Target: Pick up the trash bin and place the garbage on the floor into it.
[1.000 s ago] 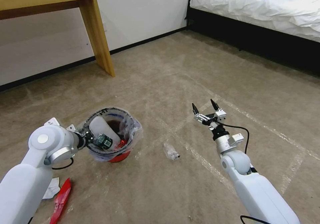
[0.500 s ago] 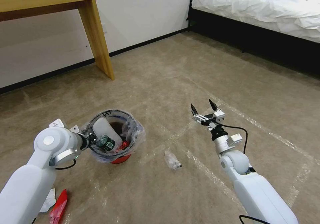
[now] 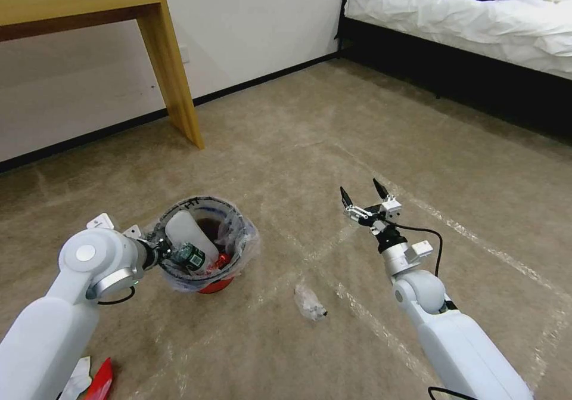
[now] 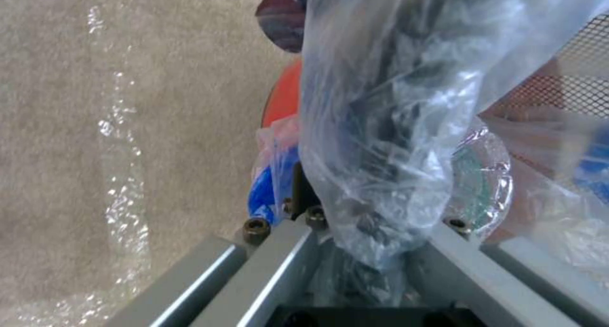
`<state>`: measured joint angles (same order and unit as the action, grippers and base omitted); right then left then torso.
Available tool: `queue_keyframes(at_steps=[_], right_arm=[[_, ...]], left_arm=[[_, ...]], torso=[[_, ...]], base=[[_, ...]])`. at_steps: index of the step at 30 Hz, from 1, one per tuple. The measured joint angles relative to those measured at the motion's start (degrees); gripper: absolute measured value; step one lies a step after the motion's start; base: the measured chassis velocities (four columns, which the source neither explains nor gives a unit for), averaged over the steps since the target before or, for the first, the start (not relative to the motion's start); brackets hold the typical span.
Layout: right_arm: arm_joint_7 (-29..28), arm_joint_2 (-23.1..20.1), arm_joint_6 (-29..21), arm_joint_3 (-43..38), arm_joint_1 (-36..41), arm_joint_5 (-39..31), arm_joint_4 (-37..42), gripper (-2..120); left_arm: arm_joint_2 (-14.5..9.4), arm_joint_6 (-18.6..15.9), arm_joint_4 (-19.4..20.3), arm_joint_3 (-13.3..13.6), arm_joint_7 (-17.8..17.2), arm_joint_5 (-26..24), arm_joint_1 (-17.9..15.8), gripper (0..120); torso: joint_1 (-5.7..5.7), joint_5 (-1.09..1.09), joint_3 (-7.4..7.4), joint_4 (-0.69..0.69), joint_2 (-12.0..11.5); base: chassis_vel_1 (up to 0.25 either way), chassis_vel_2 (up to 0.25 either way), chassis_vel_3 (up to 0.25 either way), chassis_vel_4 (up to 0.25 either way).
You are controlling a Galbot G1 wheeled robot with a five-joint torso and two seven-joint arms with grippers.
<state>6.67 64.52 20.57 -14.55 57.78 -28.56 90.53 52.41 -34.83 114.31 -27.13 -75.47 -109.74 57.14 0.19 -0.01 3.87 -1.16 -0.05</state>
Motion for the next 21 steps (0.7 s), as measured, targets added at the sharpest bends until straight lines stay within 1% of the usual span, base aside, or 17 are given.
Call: queue_keyframes(at_steps=[11, 16, 20, 21], right_arm=[[-0.04, 0.15, 0.08, -0.08, 0.38, 0.41, 0.13, 100], [0.20, 0.24, 0.45, 0.05, 0.45, 1.06, -0.12, 100], [0.93, -0.39, 0.85, 0.19, 0.53, 0.82, -0.12, 100], [1.55, -1.19, 0.98, 0.34, 0.55, 0.80, -0.12, 100]], left_arm=[[0.14, 0.28, 0.20, 0.08, -0.10, 0.01, 0.05, 0], [0.33, 0.33, 0.22, 0.04, -0.11, 0.21, 0.15, 0], [0.48, 0.34, 0.22, 0.03, -0.11, 0.34, 0.18, 0], [0.50, 0.34, 0.22, 0.03, -0.11, 0.38, 0.20, 0]], torso=[[0.00, -0.01, 0.00, -0.01, 0.00], [0.00, 0.01, 0.01, 0.00, 0.00], [0.00, 0.01, 0.01, 0.01, 0.00], [0.00, 0.01, 0.01, 0.01, 0.00]], base=[[-0.090, 0.080, 0.087, -0.090], [-0.116, 0.126, 0.110, -0.114], [-0.095, 0.100, 0.101, -0.064], [-0.077, 0.055, 0.044, -0.071]])
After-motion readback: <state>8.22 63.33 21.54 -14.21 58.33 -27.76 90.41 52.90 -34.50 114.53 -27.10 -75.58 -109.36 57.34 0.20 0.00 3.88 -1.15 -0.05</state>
